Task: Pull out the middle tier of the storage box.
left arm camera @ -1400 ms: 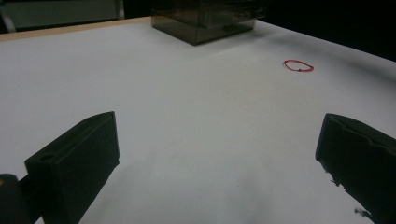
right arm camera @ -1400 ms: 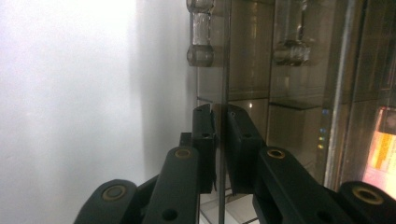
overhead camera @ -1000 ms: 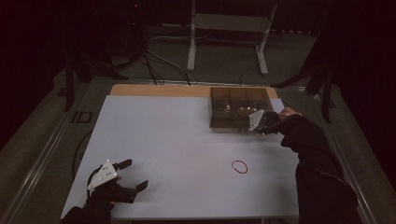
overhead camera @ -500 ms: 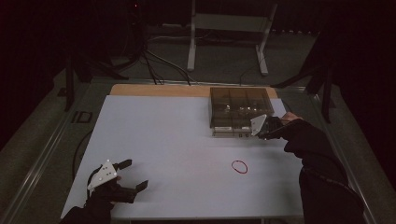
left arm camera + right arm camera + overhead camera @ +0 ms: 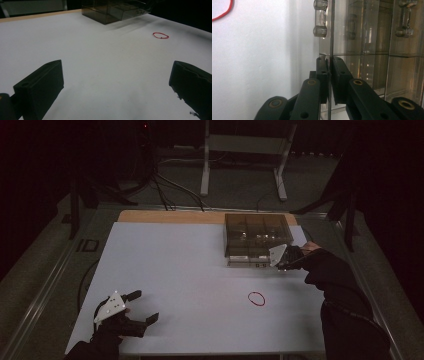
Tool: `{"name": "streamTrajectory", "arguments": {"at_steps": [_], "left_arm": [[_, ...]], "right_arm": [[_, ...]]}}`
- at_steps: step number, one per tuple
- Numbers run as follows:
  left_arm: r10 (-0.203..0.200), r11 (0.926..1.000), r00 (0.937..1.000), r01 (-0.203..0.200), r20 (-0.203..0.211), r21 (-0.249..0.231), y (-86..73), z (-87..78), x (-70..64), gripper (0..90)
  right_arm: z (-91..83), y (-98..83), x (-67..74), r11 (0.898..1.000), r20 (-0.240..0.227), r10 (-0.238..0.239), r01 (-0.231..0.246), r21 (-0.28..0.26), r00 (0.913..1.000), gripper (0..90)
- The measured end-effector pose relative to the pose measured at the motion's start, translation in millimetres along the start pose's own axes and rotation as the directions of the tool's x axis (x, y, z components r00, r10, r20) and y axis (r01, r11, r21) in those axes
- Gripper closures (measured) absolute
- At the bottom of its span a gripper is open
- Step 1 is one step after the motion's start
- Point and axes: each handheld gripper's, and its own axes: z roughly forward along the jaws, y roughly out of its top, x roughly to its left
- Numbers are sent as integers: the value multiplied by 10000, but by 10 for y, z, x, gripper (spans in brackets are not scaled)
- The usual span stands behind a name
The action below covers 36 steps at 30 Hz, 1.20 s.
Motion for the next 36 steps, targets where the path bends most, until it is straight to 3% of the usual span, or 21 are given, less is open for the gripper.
{"name": "streamTrajectory", "arguments": {"at_steps": [9, 14, 16, 17, 18, 23, 25, 26, 27, 28, 29, 30, 31, 32, 33, 34, 36], "left_arm": [[-56, 10000, 10000, 56, -29, -38, 0, -6, 7, 11], [-135, 9999, 9999, 135, -28, -56, -3, -6, 13, 11], [-151, 9999, 9999, 151, -38, -82, -2, -6, 15, 11], [-145, 9999, 9999, 144, -48, -77, -2, -6, 15, 11], [-152, 9999, 9999, 151, -46, -75, -2, -6, 15, 11], [-118, 9999, 9999, 117, -64, -71, 1, 4, 7, 11], [-125, 9999, 9999, 124, -50, -71, 0, 6, 8, 11], [-133, 9999, 9999, 133, -55, -84, 1, 6, 10, 11], [-137, 9999, 9999, 137, -71, -87, 1, 4, 11, 11], [-165, 9998, 9998, 164, -91, -91, -1, 2, 13, 11], [-179, 9998, 9998, 179, -81, -80, -2, 0, 17, 11], [-176, 9998, 9998, 176, -78, -93, -3, 0, 18, 11], [-183, 9998, 9998, 182, -87, -94, -3, 2, 18, 11], [-181, 9998, 9998, 181, -79, -87, -2, 2, 18, 11], [-171, 9998, 9998, 171, -74, -84, -2, 0, 17, 11], [-130, 9999, 9999, 129, -82, -72, -3, -1, 15, 11], [-137, 9999, 9999, 136, -84, -78, -4, -3, 15, 11]], "right_arm": [[-5, -22, 1, 9991, 28, 408, -407, -133, 9992, 820], [-64, -39, -7, 9885, -52, 1318, -1319, -745, 9913, 772], [-79, -41, -5, 9853, -37, 1467, -1464, -880, 9892, 771], [-93, -44, 0, 9814, -27, 1586, -1580, -1088, 9873, 769], [-112, -50, 9, 9648, -148, 2138, -2135, -1533, 9768, 756], [-125, -59, 38, 9291, -317, 2991, -2986, -2182, 9537, 726], [-143, -61, 33, 9063, -403, 3493, -3484, -2392, 9362, 691], [-157, -64, 30, 8907, -420, 3783, -3760, -2556, 9247, 681], [-173, -74, 26, 8675, -603, 4071, -4065, -2868, 9114, 644], [-188, -81, 20, 8409, -750, 4479, -4483, -3033, 8909, 613], [-201, -87, 10, 8080, -986, 4937, -4976, -3156, 8640, 586], [-215, -100, 9, 7744, -1254, 5228, -5313, -3436, 8432, 542], [-222, -105, 10, 7443, -1423, 5537, -5643, -3573, 8204, 456], [-226, -104, 11, 7149, -1508, 5938, -6042, -3519, 7904, 385], [-227, -111, 12, 6849, -1672, 6187, -6313, -3638, 7676, 357], [-227, -118, 21, 6476, -1909, 6413, -6577, -3848, 7431, 299], [-226, -106, 48, 6040, -1902, 6811, -6893, -4000, 7071, 211]]}}
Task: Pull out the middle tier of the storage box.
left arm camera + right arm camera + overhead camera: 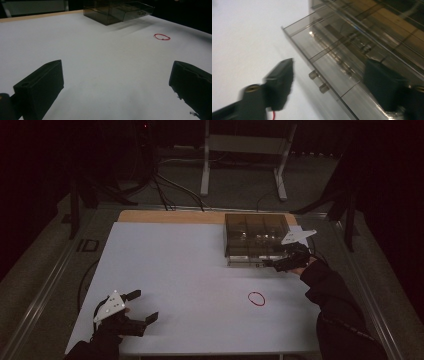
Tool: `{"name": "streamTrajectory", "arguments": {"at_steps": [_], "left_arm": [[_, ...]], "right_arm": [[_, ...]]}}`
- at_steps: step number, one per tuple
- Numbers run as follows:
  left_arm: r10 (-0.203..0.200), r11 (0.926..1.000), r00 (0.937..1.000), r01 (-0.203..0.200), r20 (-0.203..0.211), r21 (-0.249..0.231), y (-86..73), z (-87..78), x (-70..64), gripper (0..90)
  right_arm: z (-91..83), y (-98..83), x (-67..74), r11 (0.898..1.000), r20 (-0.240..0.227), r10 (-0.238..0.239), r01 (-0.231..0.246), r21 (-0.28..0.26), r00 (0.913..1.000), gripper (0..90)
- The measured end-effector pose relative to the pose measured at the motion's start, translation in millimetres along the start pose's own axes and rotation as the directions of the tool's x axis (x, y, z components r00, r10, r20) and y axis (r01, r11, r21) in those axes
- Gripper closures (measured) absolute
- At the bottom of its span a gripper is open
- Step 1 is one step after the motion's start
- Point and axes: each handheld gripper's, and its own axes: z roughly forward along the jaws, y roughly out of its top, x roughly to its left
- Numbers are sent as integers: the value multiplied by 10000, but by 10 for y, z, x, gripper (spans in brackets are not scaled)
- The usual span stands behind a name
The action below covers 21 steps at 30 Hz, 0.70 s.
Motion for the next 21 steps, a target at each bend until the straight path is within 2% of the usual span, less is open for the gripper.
{"name": "streamTrajectory", "arguments": {"at_steps": [2, 4, 5, 7, 10, 11, 12, 14, 16, 17, 18, 19, 21], "left_arm": [[-16, 10000, 10000, 16, -10, -46, 3, -4, -1, 11], [0, 10000, 10000, -1, -34, -68, 4, -10, 4, 11], [-22, 10000, 10000, 22, -20, -59, 7, -12, 10, 11], [-54, 9999, 10000, 54, 8, -146, 15, -12, 9, 11], [22, 9999, 10000, -21, 63, -133, 18, -2, 8, 11], [-26, 9999, 9999, 27, 117, -146, 13, 11, 15, 11], [-57, 9999, 9999, 59, 134, -112, 10, 15, 19, 11], [-131, 9998, 9997, 134, 199, -126, 10, 22, 24, 11], [-72, 9999, 9998, 74, 198, -116, 13, 18, 25, 11], [-66, 9999, 9998, 68, 174, -140, 11, 16, 25, 11], [-94, 9999, 9998, 97, 180, -141, 11, 13, 28, 11], [-120, 9998, 9998, 123, 171, -167, 10, 8, 28, 11], [-97, 9998, 9999, 100, 134, -175, 4, -9, 27, 11]], "right_arm": [[-17, -18, 32, 9984, -296, 284, -298, -482, 9992, 104], [-26, -24, 112, 9967, 320, 406, -383, -720, 9987, 97], [-23, -24, 143, 9969, 371, 413, -387, -692, 9985, 91], [-6, -23, 236, 9985, 538, 137, -108, -529, 9985, 50], [-4, -17, 298, 9985, 424, 289, -269, -481, 9987, 50], [-16, -19, 328, 9979, 611, 236, -198, -616, 9979, 50], [-41, -22, 352, 9938, 497, 710, -663, -897, 9962, 50], [-69, -24, 374, 9876, 594, 1087, -1009, -1206, 9923, 51], [-85, -13, 398, 9848, 697, 1245, -1147, -1301, 9898, 51], [-96, 0, 433, 9870, 1089, 1100, -957, -1287, 9879, 53], [-102, 14, 475, 9908, 1340, 813, -654, -1187, 9876, 53], [-102, 20, 507, 9923, 1450, 758, -602, -1086, 9865, 53], [-109, 22, 540, 9886, 1124, 970, -827, -1258, 9889, 58]]}}
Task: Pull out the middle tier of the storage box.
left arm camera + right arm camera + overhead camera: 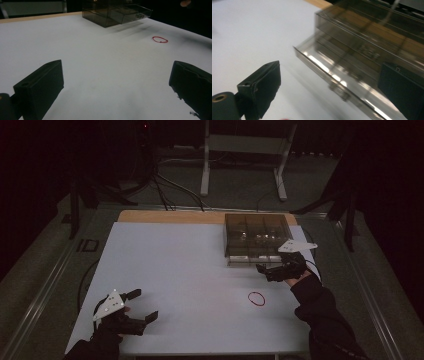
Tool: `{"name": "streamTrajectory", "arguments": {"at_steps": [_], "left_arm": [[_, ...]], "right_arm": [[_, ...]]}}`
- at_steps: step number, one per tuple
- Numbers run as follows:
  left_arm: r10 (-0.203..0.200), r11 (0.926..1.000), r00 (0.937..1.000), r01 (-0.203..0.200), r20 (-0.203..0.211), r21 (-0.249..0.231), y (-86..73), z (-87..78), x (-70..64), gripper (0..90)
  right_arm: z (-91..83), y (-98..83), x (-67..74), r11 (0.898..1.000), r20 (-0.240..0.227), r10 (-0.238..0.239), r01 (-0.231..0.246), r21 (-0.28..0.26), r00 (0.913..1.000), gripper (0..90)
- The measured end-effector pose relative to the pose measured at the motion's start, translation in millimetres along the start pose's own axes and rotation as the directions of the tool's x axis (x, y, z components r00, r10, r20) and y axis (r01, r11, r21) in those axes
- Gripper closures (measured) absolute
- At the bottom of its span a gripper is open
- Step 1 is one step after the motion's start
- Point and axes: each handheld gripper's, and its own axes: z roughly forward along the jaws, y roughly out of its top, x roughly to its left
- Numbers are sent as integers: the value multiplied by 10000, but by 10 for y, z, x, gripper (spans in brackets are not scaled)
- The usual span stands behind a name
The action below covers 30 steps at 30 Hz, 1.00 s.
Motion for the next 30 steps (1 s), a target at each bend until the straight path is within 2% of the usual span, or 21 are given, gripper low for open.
{"name": "streamTrajectory", "arguments": {"at_steps": [2, 4, 6, 7, 9, 10, 12, 14, 16, 18, 20, 22, 23, 27, 30], "left_arm": [[-57, 10000, 10000, 56, -61, -50, 0, -19, 11, 11], [-60, 9999, 9999, 58, -141, -151, 8, -35, 16, 11], [-144, 9997, 9998, 141, -147, -213, 11, -44, 30, 11], [-126, 9997, 9997, 123, -188, -194, 10, -46, 33, 11], [-229, 9995, 9995, 224, -223, -234, 10, -54, 41, 11], [-206, 9994, 9995, 199, -235, -277, 15, -59, 40, 11], [-181, 9995, 9996, 174, -231, -263, 17, -60, 34, 11], [-174, 9996, 9995, 168, -261, -221, 16, -58, 33, 11], [-195, 9994, 9995, 188, -264, -277, 21, -61, 32, 11], [-148, 9995, 9995, 141, -266, -272, 24, -57, 30, 11], [-126, 9997, 9996, 121, -257, -215, 23, -50, 25, 11], [-93, 9998, 9997, 88, -235, -185, 23, -48, 20, 11], [-87, 9998, 9997, 82, -240, -193, 25, -48, 17, 11], [-93, 9996, 9996, 86, -258, -278, 35, -66, 7, 11], [-80, 9994, 9996, 71, -266, -349, 43, -83, -1, 11]], "right_arm": [[2, -3, 7, 9995, 44, 301, -301, -42, 9995, 58], [7, -24, 34, 9999, 88, 148, -148, -55, 9999, 58], [21, -70, 41, 9991, -148, 425, -427, -86, 9990, 58], [25, -97, 54, 9991, -275, 393, -397, -114, 9988, 58], [29, -152, 82, 9986, -103, 475, -477, -227, 9988, 59], [34, -172, 85, 9979, -450, 623, -631, -162, 9970, 59], [25, -210, 139, 9987, -298, 414, -423, -275, 9987, 59], [22, -252, 187, 9995, -510, 248, -259, -206, 9984, 59], [24, -301, 237, 9995, -465, 154, -166, -253, 9988, 59], [19, -359, 254, 9981, -936, 455, -491, -369, 9946, 59], [15, -402, 272, 9986, -811, 331, -364, -394, 9962, 59], [3, -456, 278, 9970, -907, 512, -562, -528, 9946, 59], [7, -476, 278, 9973, -983, 602, -639, -355, 9933, 59], [-35, -537, 313, 9975, -1031, 651, -676, -210, 9925, 58], [-85, -563, 352, 9977, -1191, 544, -587, -334, 9914, 58]]}}
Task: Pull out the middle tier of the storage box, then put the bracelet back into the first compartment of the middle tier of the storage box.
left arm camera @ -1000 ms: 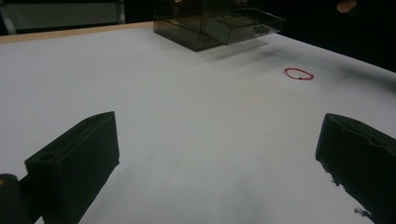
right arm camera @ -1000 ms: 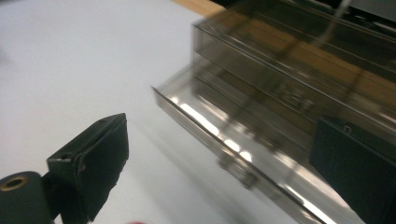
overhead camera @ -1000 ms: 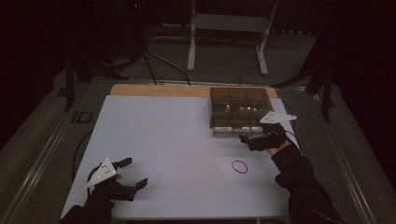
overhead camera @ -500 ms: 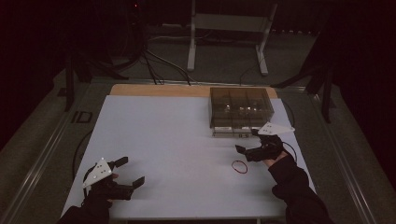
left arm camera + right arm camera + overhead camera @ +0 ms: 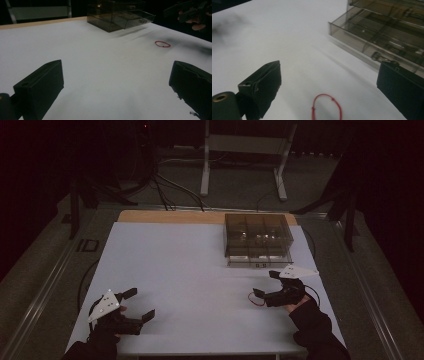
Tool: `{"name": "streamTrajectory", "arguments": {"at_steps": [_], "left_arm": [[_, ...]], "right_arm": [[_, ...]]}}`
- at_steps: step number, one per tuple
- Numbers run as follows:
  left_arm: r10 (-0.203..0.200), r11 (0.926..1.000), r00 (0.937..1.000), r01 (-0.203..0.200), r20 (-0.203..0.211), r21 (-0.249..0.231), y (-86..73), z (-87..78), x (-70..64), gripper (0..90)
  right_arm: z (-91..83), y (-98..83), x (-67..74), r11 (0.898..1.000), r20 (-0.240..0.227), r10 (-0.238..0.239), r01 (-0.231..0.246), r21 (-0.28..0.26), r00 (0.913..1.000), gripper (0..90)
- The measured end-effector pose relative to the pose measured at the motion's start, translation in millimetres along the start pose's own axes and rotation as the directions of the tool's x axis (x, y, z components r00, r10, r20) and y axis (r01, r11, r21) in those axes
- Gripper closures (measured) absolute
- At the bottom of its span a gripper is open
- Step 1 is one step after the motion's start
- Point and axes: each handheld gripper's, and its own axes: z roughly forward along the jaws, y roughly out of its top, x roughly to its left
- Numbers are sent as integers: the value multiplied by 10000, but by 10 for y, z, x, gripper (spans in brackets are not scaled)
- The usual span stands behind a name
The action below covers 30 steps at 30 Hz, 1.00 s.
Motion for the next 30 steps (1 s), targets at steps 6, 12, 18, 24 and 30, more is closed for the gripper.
{"name": "streamTrajectory", "arguments": {"at_steps": [6, 12, 18, 24, 30], "left_arm": [[374, 9993, 9993, -374, 92, 69, 17, 9, -41, 11], [574, 9979, 9983, -574, 1, 285, 24, 41, -59, 11], [561, 9972, 9982, -571, 206, 478, 31, 71, -90, 11], [716, 9968, 9974, -718, 62, 347, 29, 48, -81, 11], [555, 9983, 9984, -557, 78, 190, 29, 46, -64, 11]], "right_arm": [[41, -84, 18, 9988, 243, 239, -249, 413, 9994, 111], [71, -187, -25, 9957, 514, -502, 460, 802, 9974, 399], [168, -267, -29, 9825, 500, -951, 857, 1656, 9942, 674], [272, -326, -55, 9734, 352, -1148, 1053, 2034, 9928, 750], [381, -343, 13, 9520, 553, -1939, 1743, 2516, 9795, 786]]}}
